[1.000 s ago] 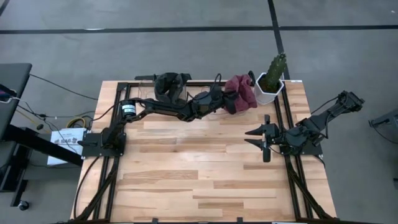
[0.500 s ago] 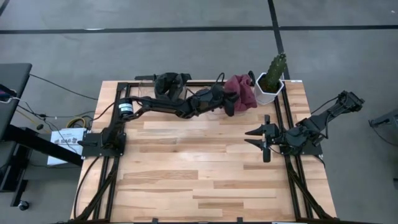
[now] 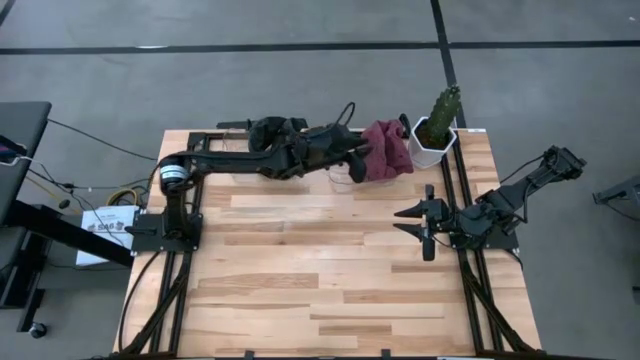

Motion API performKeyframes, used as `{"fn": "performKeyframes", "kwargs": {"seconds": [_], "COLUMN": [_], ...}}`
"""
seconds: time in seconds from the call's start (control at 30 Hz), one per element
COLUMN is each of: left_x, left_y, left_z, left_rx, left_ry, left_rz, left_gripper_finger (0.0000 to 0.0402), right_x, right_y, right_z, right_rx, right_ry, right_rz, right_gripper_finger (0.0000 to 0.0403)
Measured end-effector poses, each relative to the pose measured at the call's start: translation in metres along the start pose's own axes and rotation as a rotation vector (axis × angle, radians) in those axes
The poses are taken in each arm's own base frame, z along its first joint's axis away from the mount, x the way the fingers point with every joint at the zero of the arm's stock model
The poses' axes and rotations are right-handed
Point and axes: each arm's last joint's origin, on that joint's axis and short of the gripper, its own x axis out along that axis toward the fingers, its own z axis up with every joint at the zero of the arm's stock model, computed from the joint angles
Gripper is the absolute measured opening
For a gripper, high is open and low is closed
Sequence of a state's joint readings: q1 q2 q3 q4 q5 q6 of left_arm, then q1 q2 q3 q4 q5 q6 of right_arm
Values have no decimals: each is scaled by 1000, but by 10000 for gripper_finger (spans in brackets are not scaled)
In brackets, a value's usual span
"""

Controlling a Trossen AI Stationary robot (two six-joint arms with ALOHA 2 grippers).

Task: Pick & Place hat
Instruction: Return to Home Position

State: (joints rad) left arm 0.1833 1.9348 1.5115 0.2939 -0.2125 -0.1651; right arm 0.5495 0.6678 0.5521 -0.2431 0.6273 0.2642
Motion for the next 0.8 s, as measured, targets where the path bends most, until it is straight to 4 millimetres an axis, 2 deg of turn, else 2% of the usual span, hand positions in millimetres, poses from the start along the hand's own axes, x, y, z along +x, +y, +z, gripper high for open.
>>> {"fn": "performKeyframes", "kwargs": {"seconds": [0.17,0.33,0.43,0.6,0.8], "left_x": [-35,-88,-126,-194,-262], "left_y": [-1,-17,-28,-36,-18], "left_z": [25,46,51,38,-2], "left_rx": [30,63,81,108,68], "left_ry": [153,313,330,312,233], "left_rz": [-56,-143,-196,-290,-278], "left_gripper_finger": [132,132,132,132,132], "right_x": [0,0,0,0,-1], "right_y": [0,0,0,0,-1], "right_z": [-1,-1,-1,-1,0], "right_rx": [-5,-8,-18,-37,-29], "right_ry": [6,9,9,12,1], "right_rz": [-2,-3,-2,-3,0], "right_gripper_finger": [118,118,118,118,118]}}
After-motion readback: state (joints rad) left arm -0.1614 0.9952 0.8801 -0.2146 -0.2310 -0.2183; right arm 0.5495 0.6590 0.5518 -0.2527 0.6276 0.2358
